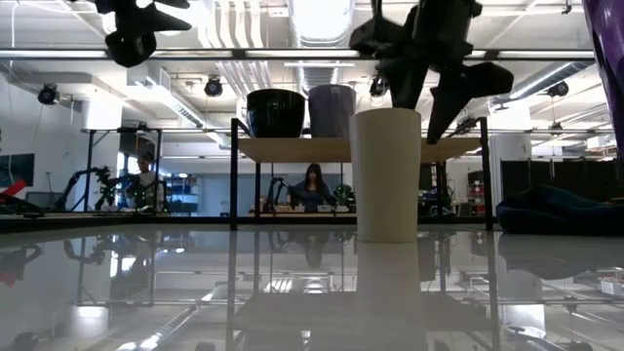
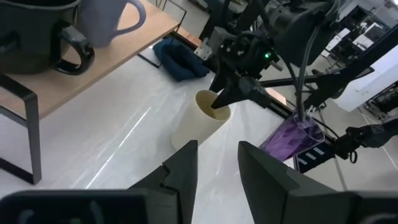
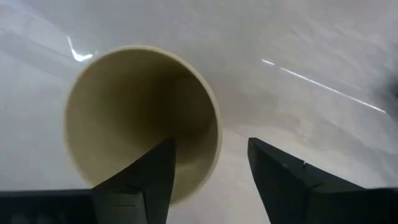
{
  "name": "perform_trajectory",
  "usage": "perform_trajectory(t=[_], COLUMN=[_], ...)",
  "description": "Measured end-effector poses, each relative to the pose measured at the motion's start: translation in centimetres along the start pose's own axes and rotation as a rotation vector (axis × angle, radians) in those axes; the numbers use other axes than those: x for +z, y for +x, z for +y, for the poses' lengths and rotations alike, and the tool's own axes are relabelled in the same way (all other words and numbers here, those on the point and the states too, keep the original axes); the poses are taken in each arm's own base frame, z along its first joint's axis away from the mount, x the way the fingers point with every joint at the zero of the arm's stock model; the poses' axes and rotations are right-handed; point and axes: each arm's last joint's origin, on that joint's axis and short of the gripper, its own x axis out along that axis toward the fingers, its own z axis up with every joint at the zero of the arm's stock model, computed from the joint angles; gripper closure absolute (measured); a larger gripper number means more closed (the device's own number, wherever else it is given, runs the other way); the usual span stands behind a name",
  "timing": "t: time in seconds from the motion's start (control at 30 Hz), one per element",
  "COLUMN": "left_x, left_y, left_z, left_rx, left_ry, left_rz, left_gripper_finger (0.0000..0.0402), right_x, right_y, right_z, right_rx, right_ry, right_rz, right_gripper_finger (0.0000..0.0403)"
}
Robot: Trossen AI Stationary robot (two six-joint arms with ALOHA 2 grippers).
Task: Stack small to large cups/mugs on shelf
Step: Put the yellow cup on the shelf
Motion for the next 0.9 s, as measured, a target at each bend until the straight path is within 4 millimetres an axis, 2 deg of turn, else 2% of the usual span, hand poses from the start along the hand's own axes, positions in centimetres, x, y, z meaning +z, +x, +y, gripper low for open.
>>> perform_trajectory(t=[0.1, 0.2, 0.47, 0.5, 0.67, 0.73, 0.9], left_x=[-0.3, -0.3, -0.4, -0.4, -0.4, -0.4, -0.4], left_y=[0.1, 0.1, 0.1, 0.1, 0.1, 0.1, 0.3], left_z=[0.2, 0.1, 0.1, 0.1, 0.1, 0.1, 0.1], left_rx=[0.001, -0.003, -0.018, -0.019, -0.021, -0.020, -0.017], left_ry=[0.001, 0.003, 0.031, 0.032, 0.032, 0.032, 0.032], left_rz=[0.009, 0.012, 0.032, 0.032, 0.034, 0.035, 0.039], left_gripper_finger=[0.0301, 0.0301, 0.0301, 0.0301, 0.0301, 0.0301, 0.0301], right_x=[-0.1, 0.0, 0.6, 0.6, 0.8, 0.9, 1.3], right_y=[0.8, 0.7, -1.1, -1.5, -5.0, -6.7, -12.4], right_z=[0.2, 0.4, -0.2, -0.3, -1.6, -2.7, -6.0], right_rx=[-0.018, -0.010, 0.035, 0.047, 0.134, 0.148, 0.042], right_ry=[0.005, 0.007, 0.001, 0.001, 0.018, 0.034, 0.072], right_rz=[0.010, 0.015, 0.006, 0.002, -0.055, -0.092, -0.244], right_gripper_finger=[0.0223, 0.0252, 0.0380, 0.0386, 0.0393, 0.0393, 0.0394])
